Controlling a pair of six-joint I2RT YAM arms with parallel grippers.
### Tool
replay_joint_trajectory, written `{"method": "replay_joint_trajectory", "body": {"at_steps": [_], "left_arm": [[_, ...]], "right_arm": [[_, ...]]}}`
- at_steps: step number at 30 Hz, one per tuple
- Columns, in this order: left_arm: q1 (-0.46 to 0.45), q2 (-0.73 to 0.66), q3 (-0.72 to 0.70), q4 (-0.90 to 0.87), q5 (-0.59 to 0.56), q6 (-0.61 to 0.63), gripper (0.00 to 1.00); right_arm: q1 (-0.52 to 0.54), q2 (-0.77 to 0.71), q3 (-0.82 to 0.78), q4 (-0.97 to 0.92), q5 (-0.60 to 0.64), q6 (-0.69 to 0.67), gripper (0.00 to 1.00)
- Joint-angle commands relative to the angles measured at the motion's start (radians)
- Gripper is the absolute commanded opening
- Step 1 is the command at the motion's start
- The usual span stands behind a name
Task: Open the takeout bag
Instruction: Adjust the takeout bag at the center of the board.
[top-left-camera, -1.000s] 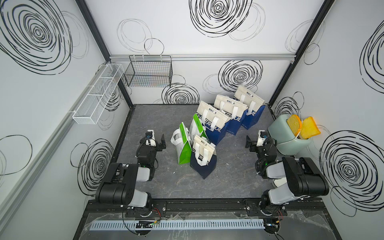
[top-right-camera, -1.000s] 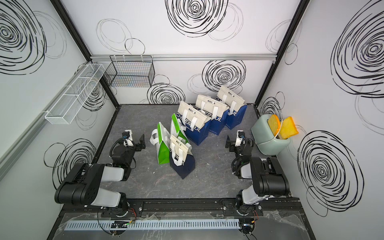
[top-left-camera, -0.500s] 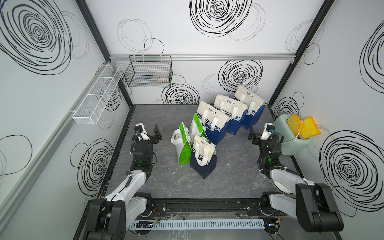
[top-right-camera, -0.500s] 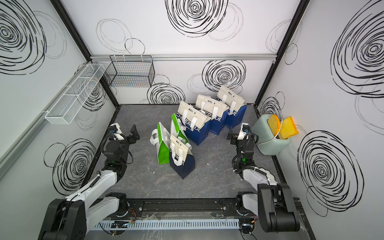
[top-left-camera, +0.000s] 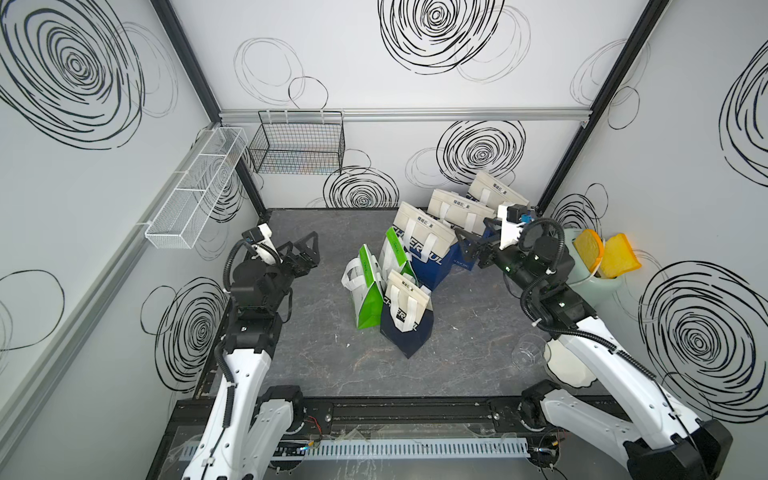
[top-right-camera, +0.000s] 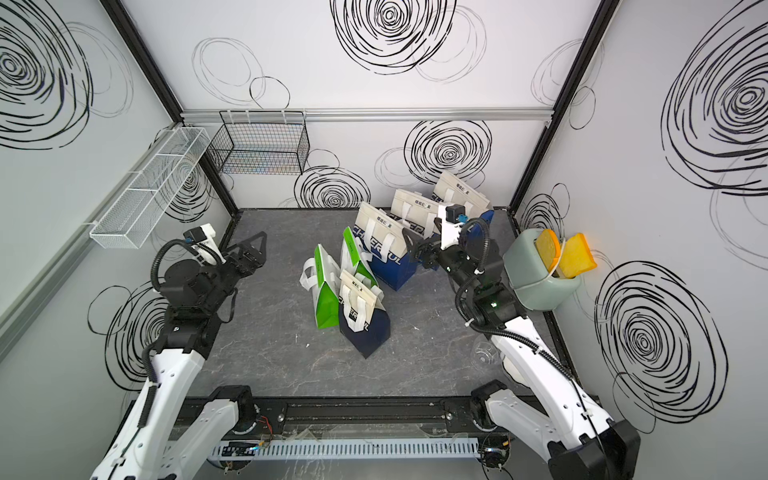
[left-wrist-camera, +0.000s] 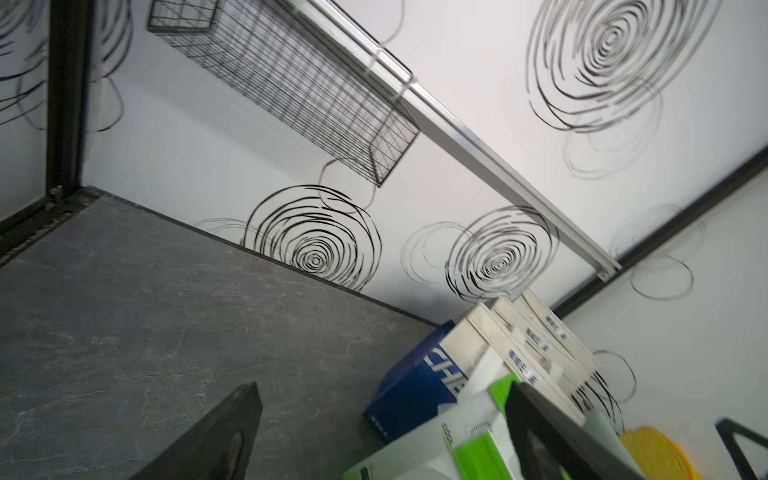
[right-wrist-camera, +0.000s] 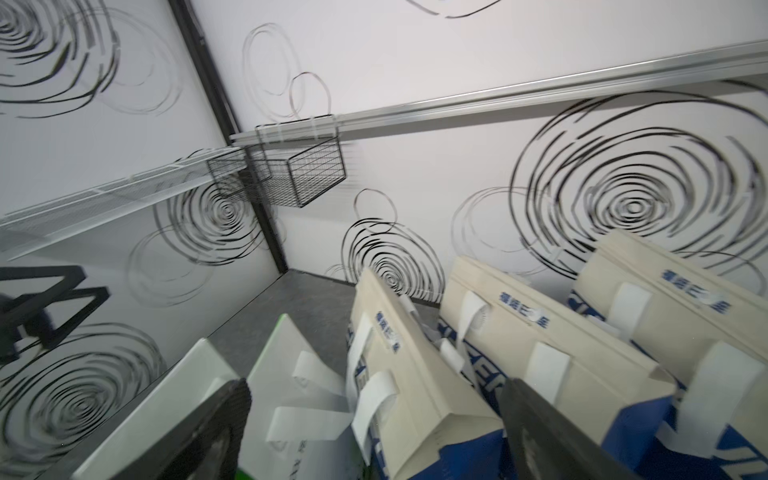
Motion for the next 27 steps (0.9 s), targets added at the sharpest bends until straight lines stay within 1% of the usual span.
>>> {"method": "replay_joint_trajectory", "body": {"at_steps": [1,2,4,5,6,9,12,14,16,17,18,21,27], "left_arm": [[-0.042,-0.069,0.062,-0.253,0.120,0.174,1.00],[-0.071,-0.098,0.049,-0.260,0.108,0.174,1.00],[-0.123,-0.162,0.005,-0.238,0.146,0.170,1.00],[-0.147,-0.187,-0.015,-0.230,0.166,0.175,1.00],[-0.166,-0.204,-0.022,-0.242,0.162,0.182,1.00],[-0.218,-0.240,-0.040,-0.262,0.120,0.214,1.00],[-0.266,-0.263,-0.053,-0.271,0.072,0.242,1.00],[-0.298,-0.279,-0.067,-0.277,0.022,0.254,1.00],[-0.329,-0.298,-0.084,-0.279,-0.026,0.265,1.00],[-0.338,-0.305,-0.090,-0.279,-0.039,0.265,1.00],[-0.346,-0.310,-0.096,-0.279,-0.047,0.264,1.00],[-0.353,-0.324,-0.102,-0.283,-0.064,0.264,1.00],[-0.361,-0.341,-0.110,-0.283,-0.094,0.267,1.00]], "right_arm": [[0.038,0.043,0.158,-0.371,-0.159,-0.045,0.94],[0.050,0.062,0.201,-0.437,-0.188,-0.054,0.93],[0.089,0.113,0.307,-0.596,-0.243,-0.085,0.90],[0.117,0.148,0.366,-0.690,-0.244,-0.099,0.89],[0.150,0.179,0.416,-0.770,-0.235,-0.108,0.87],[0.261,0.260,0.516,-0.939,-0.214,-0.150,0.84],[0.333,0.316,0.551,-1.002,-0.172,-0.172,0.81],[0.357,0.364,0.584,-1.040,-0.125,-0.185,0.79],[0.367,0.411,0.624,-1.057,-0.117,-0.200,0.75],[0.371,0.424,0.635,-1.055,-0.111,-0.200,0.74],[0.374,0.442,0.653,-1.055,-0.105,-0.202,0.74],[0.375,0.484,0.685,-1.061,-0.082,-0.201,0.64],[0.390,0.522,0.678,-1.065,-0.095,-0.207,0.57]]}}
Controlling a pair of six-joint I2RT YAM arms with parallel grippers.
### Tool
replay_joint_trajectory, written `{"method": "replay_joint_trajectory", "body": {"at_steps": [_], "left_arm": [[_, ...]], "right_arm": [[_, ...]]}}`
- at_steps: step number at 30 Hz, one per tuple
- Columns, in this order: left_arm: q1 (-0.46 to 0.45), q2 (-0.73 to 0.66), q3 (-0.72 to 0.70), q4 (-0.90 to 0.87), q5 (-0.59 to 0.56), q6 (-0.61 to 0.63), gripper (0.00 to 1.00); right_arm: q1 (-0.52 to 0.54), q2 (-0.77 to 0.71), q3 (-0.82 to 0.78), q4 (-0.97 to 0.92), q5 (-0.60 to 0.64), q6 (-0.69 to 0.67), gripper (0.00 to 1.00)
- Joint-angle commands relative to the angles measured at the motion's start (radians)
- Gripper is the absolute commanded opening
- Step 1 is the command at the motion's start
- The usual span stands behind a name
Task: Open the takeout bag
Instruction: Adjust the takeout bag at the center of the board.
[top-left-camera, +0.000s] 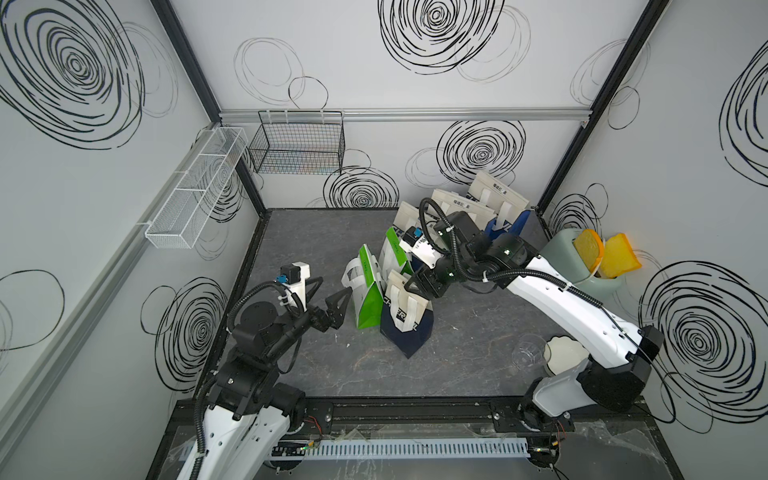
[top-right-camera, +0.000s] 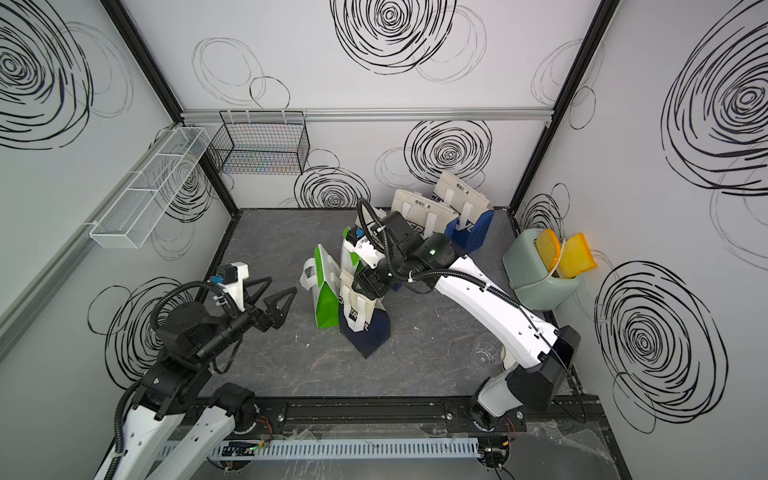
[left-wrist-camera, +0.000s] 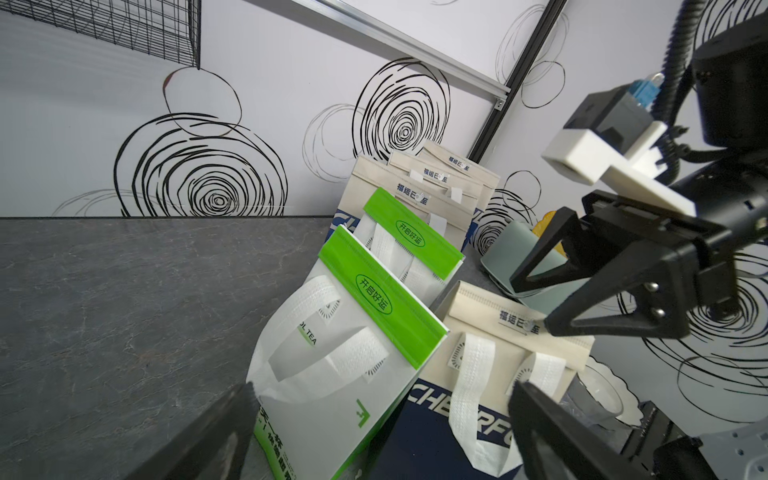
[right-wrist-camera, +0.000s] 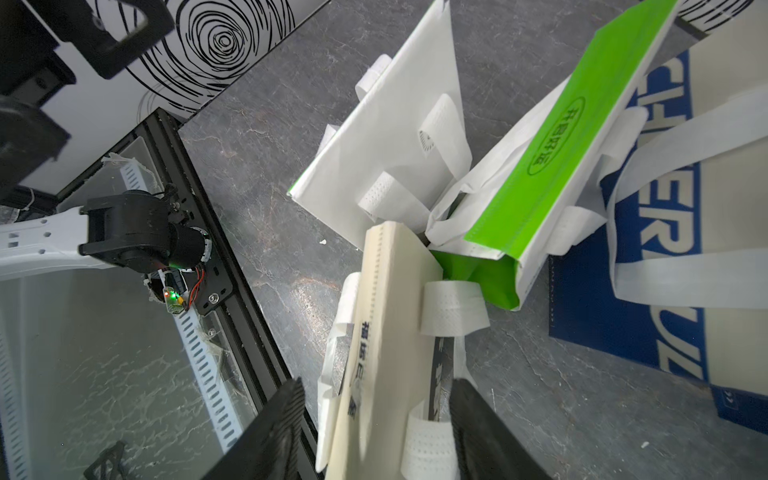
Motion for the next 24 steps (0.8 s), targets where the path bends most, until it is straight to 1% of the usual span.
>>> {"method": "replay_joint_trajectory", "body": {"at_steps": [1,6,13,15,18,21,24], "left_arm": [[-0.007,-0.014,-0.010,0.018,-0.042,0.023,1.00],[-0.007,-0.014,-0.014,0.021,-0.042,0.022,0.99],[-0.008,-0.018,-0.016,0.018,-0.053,0.018,0.98],[-0.008,-0.018,-0.016,0.021,-0.049,0.019,0.98],[-0.010,-0.012,-0.016,0.033,-0.027,0.017,0.98],[-0.014,0.002,-0.011,0.057,0.052,0.014,0.96],[-0.032,0.011,-0.012,0.103,0.141,0.007,0.94]], "right_arm": [[0.016,0.007,0.016,-0.050,0.007,-0.021,0.56],[0.019,0.014,0.007,-0.055,-0.008,-0.020,0.41],[0.024,0.009,0.003,-0.065,0.002,-0.027,0.05],[0.023,0.000,-0.001,-0.067,0.016,-0.038,0.01],[0.024,-0.020,-0.017,-0.073,0.032,-0.083,0.00],[0.021,-0.061,-0.042,-0.081,0.051,-0.167,0.00],[0.017,-0.122,-0.082,-0.057,0.004,-0.283,0.00]]}}
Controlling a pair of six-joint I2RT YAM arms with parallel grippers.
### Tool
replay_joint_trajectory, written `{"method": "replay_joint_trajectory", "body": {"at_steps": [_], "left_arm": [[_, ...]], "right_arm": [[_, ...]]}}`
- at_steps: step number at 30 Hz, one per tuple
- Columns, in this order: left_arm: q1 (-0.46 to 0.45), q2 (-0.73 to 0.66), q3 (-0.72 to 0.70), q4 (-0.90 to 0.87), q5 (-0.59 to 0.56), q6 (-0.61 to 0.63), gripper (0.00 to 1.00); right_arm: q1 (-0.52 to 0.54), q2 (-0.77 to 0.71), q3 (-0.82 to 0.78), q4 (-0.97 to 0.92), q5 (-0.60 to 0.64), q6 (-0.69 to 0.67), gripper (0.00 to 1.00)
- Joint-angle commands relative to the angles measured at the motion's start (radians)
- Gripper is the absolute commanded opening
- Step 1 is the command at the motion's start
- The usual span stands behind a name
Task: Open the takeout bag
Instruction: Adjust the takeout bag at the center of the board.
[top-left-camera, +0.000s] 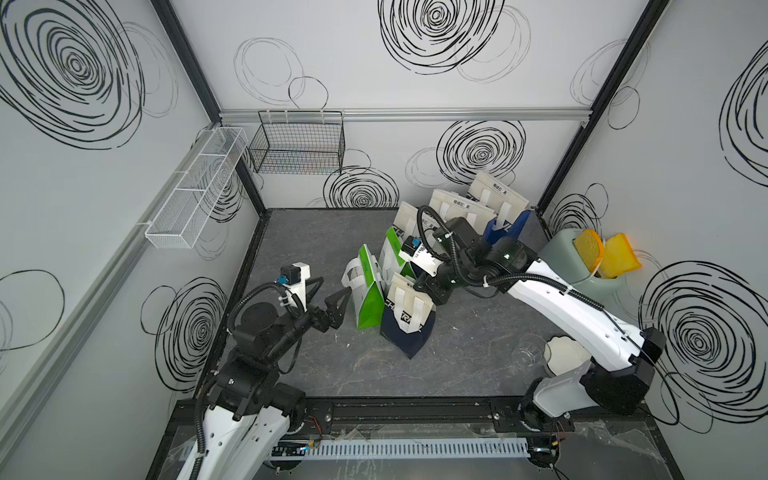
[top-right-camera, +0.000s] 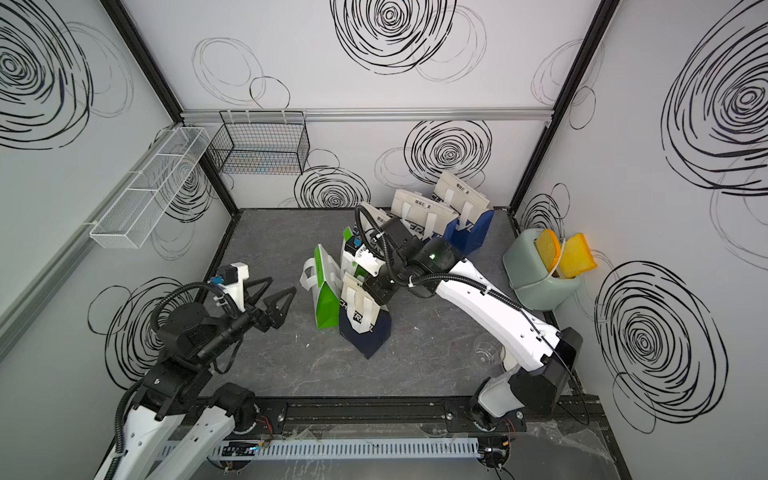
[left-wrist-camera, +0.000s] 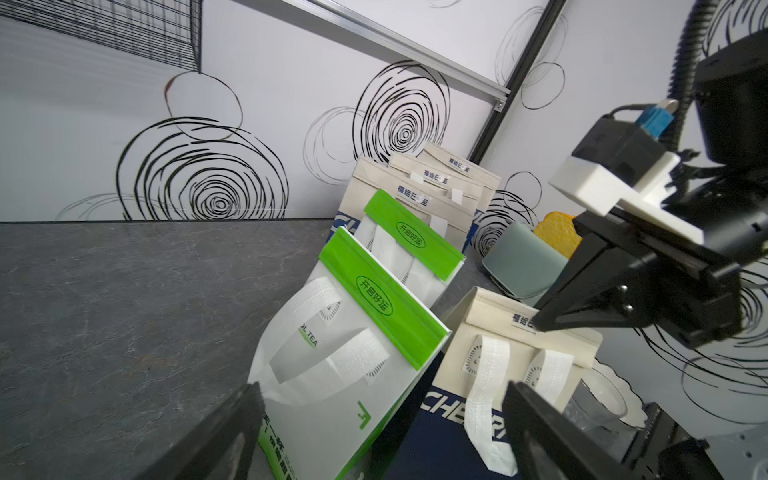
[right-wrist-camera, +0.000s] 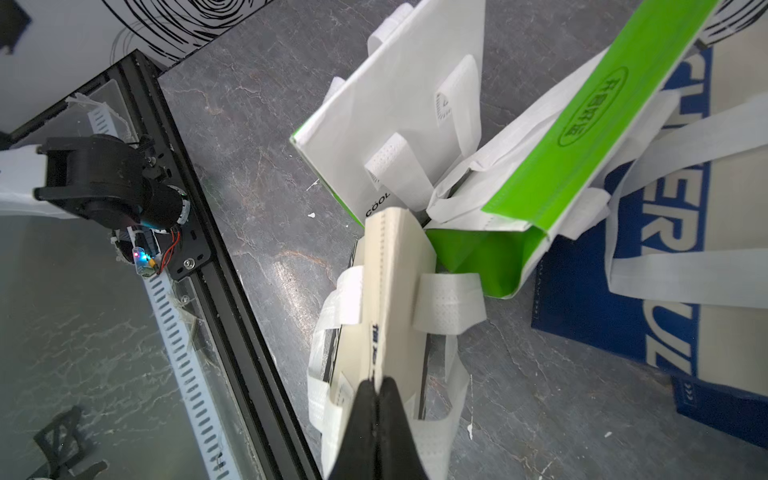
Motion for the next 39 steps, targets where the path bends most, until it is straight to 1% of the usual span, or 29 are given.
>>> {"method": "replay_joint_trajectory", "body": {"at_steps": [1,3,5,8,10,13,14,17,19,21,22,23,30,34,36,39], "left_arm": [[-0.024,0.011,-0.007,0.105,0.132,0.001,0.93],[-0.043,0.019,-0.022,0.171,0.197,-0.004,0.93],[-0.060,0.045,-0.015,0.211,0.226,0.000,0.93],[-0.083,0.096,0.017,0.205,0.249,0.037,0.88],[-0.109,0.119,0.021,0.211,0.280,0.076,0.87],[-0.192,0.135,0.005,0.259,0.260,0.127,0.88],[-0.222,0.143,0.006,0.260,0.249,0.164,0.88],[-0.332,0.153,0.016,0.232,0.158,0.285,0.88],[-0.399,0.164,0.025,0.201,0.141,0.370,0.88],[-0.455,0.174,0.035,0.165,0.099,0.444,0.88],[-0.469,0.178,0.039,0.154,0.070,0.459,0.88],[-0.477,0.184,0.038,0.146,0.046,0.466,0.88],[-0.478,0.261,0.066,0.078,0.021,0.516,0.89],[-0.478,0.286,0.059,0.099,0.035,0.548,0.89],[-0.478,0.299,0.061,0.103,0.054,0.576,0.89],[-0.478,0.323,0.058,0.124,0.042,0.591,0.87]], "right_arm": [[0.002,-0.093,-0.044,-0.019,-0.039,-0.177,0.00],[-0.004,-0.114,-0.055,-0.012,-0.087,-0.265,0.00],[-0.020,-0.105,-0.038,-0.043,-0.148,-0.335,0.00],[-0.021,-0.116,-0.055,-0.053,-0.164,-0.387,0.00],[-0.028,-0.130,-0.078,-0.061,-0.189,-0.436,0.00],[-0.037,-0.134,-0.079,-0.066,-0.181,-0.460,0.00],[-0.043,-0.132,-0.071,-0.072,-0.194,-0.468,0.00],[-0.049,-0.134,-0.061,-0.101,-0.253,-0.530,0.00],[-0.048,-0.133,-0.063,-0.129,-0.289,-0.590,0.00],[-0.051,-0.124,-0.056,-0.138,-0.288,-0.604,0.00],[-0.053,-0.121,-0.052,-0.139,-0.281,-0.604,0.00],[-0.056,-0.115,-0.047,-0.139,-0.274,-0.604,0.00],[-0.052,-0.091,-0.019,-0.185,-0.305,-0.668,0.00],[-0.063,-0.072,0.021,-0.173,-0.276,-0.664,0.00],[-0.068,-0.068,0.038,-0.167,-0.299,-0.667,0.00],[-0.074,-0.062,0.037,-0.156,-0.312,-0.669,0.00]]}}
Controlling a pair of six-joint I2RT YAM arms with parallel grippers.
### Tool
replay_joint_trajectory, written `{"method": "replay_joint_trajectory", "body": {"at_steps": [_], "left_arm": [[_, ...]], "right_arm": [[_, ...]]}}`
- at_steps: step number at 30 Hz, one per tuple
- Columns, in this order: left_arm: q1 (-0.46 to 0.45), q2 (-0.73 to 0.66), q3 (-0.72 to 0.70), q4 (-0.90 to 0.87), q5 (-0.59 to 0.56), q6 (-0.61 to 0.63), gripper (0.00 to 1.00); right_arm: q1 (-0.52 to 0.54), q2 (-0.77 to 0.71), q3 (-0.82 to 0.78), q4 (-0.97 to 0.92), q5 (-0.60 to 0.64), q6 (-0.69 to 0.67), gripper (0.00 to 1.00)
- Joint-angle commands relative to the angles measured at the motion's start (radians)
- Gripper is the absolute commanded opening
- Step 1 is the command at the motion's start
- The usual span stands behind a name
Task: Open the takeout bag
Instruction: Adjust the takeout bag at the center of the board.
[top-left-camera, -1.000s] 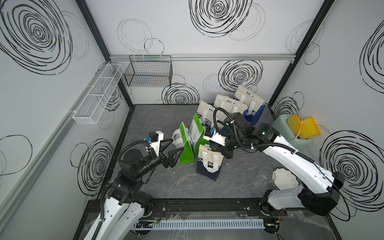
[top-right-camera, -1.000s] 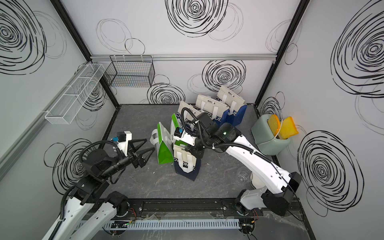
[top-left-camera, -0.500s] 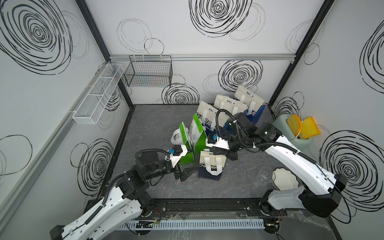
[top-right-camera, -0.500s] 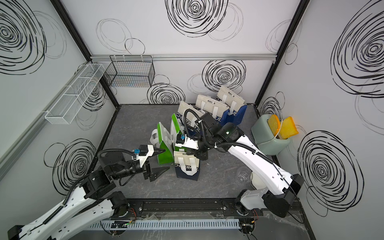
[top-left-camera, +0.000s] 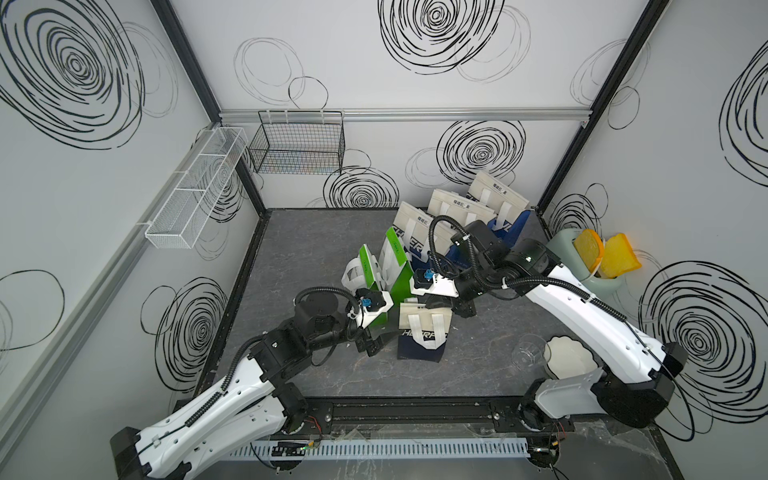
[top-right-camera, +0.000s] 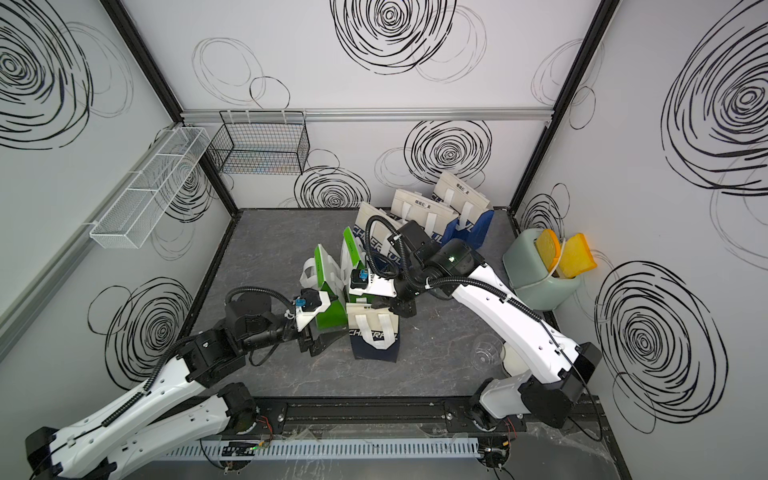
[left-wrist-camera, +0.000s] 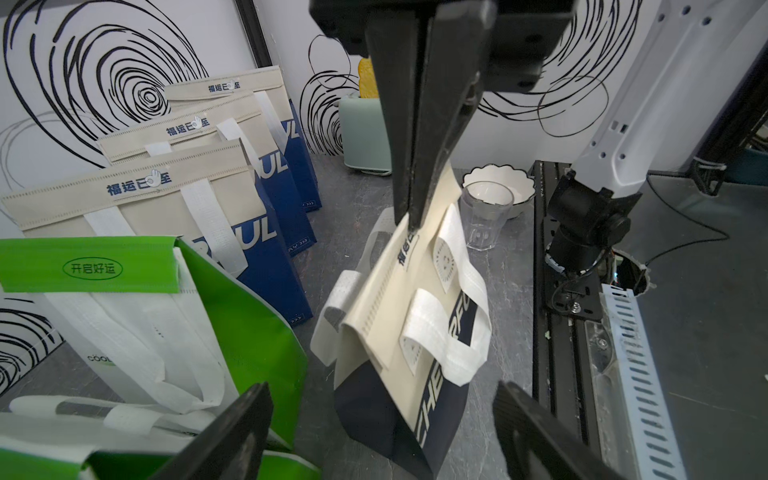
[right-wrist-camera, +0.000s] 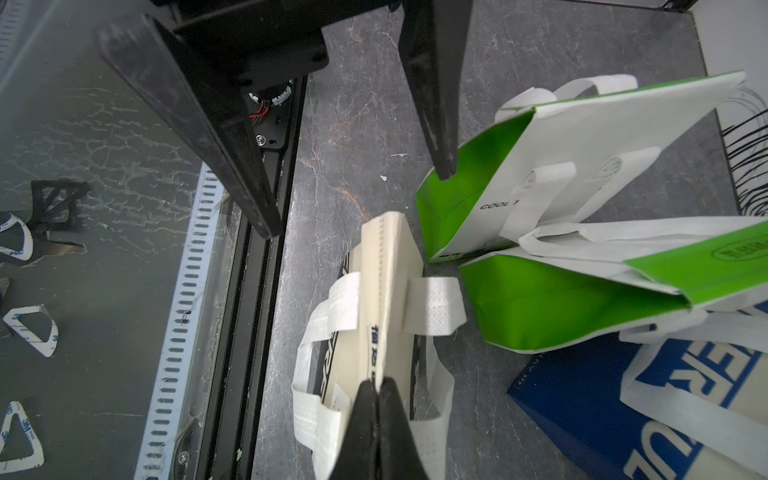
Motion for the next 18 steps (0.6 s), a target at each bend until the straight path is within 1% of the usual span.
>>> {"method": "replay_joint_trajectory", "body": {"at_steps": [1,4,8,9,10,11,12,15,17,18], "left_arm": [[0.001,0.023,0.022,0.044,0.005,0.059,0.86],[0.004,0.053,0.022,0.051,0.018,0.055,0.80],[0.005,0.056,-0.006,0.082,0.017,0.056,0.78],[0.006,0.055,-0.015,0.094,0.014,0.057,0.78],[0.006,0.056,-0.019,0.100,0.012,0.060,0.77],[0.006,0.064,-0.016,0.101,0.012,0.064,0.75],[0.007,0.074,-0.012,0.101,0.015,0.064,0.72],[0.008,0.107,0.004,0.085,0.053,0.075,0.63],[0.007,0.115,-0.003,0.096,0.062,0.068,0.62],[0.008,0.115,-0.010,0.103,0.063,0.069,0.63]], "right_arm": [[-0.007,0.001,0.043,0.005,-0.061,-0.036,0.00],[-0.007,-0.004,0.018,0.019,-0.045,-0.028,0.00],[-0.008,-0.030,-0.023,0.048,-0.045,-0.008,0.01],[-0.010,-0.039,-0.037,0.058,-0.047,-0.007,0.03],[-0.011,-0.047,-0.050,0.070,-0.045,-0.004,0.08],[-0.013,-0.057,-0.067,0.085,-0.039,0.001,0.10],[-0.014,-0.066,-0.080,0.095,-0.041,0.002,0.12],[-0.020,-0.093,-0.100,0.134,-0.032,0.016,0.24],[-0.026,-0.123,-0.116,0.180,-0.024,0.037,0.40],[-0.030,-0.145,-0.132,0.210,-0.017,0.051,0.43]]}}
